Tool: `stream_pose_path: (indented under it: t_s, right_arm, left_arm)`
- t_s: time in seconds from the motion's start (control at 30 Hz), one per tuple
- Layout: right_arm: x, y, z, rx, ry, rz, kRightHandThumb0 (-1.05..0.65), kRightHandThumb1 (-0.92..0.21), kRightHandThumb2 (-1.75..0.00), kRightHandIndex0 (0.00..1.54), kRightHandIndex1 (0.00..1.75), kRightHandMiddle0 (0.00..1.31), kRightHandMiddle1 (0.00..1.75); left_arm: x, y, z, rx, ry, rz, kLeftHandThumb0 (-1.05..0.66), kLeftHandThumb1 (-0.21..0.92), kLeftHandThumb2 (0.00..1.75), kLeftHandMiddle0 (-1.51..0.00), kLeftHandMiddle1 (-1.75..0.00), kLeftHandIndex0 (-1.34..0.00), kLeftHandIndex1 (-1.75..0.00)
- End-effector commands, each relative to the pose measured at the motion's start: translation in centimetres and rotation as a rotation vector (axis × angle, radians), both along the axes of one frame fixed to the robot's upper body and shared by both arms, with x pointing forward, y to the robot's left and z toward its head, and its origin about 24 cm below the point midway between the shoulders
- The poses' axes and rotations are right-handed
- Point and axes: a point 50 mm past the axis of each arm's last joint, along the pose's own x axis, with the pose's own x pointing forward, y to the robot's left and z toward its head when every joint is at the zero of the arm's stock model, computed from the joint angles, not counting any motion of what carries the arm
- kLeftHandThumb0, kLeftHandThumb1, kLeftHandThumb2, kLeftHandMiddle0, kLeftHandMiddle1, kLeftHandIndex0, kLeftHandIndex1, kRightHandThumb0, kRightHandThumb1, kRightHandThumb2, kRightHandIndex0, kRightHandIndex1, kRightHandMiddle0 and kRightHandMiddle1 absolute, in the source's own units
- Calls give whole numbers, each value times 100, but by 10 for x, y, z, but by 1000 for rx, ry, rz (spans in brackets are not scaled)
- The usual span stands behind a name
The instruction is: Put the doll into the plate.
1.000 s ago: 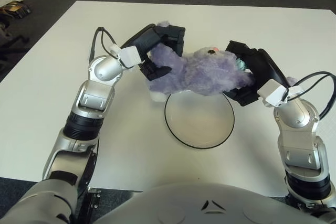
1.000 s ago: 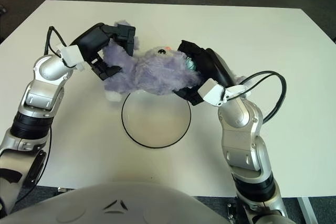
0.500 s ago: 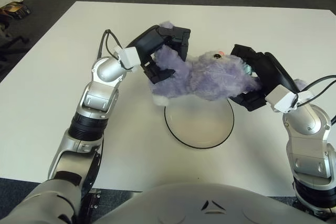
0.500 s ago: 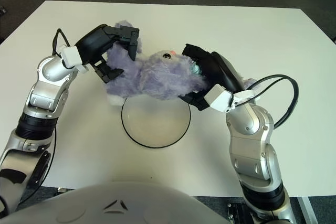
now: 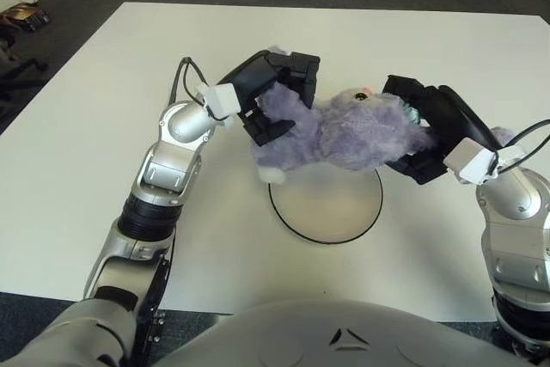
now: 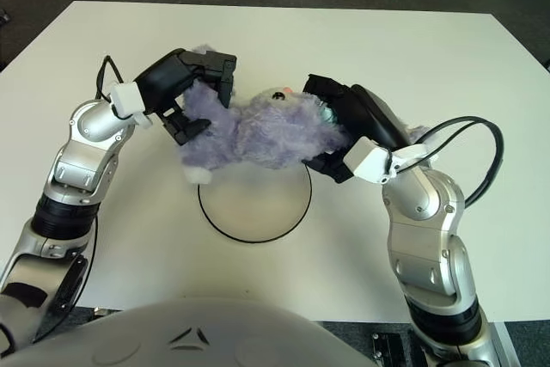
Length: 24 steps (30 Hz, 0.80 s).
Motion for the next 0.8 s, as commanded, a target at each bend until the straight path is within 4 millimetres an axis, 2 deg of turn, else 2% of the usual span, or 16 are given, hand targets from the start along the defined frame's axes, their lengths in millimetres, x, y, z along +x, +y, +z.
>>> stream_pose_path:
  t_s: [0.0,0.27,0.77]
  right_arm:
    - [-4,-2,7,-26,-33,4,55,-12,-155,77,175,96,175]
    - [-6,-3,9,-66,-64,-12,55,-12,-155,77,175,96,175]
    - [-5,-5,9,-66,-20,-20,56,-12,-156,77,175,95,175]
  left_arm:
    - [-1,-4,0,-27,7,-3,57,8,160,-81,-175,-91,-175]
    - [0,-6,-1,-49,2,-11,57,8,160,-80,-175,-92,-175]
    - [1,-10,-2,-62,6,-12,56,10,158,-79,-175,-89,-175]
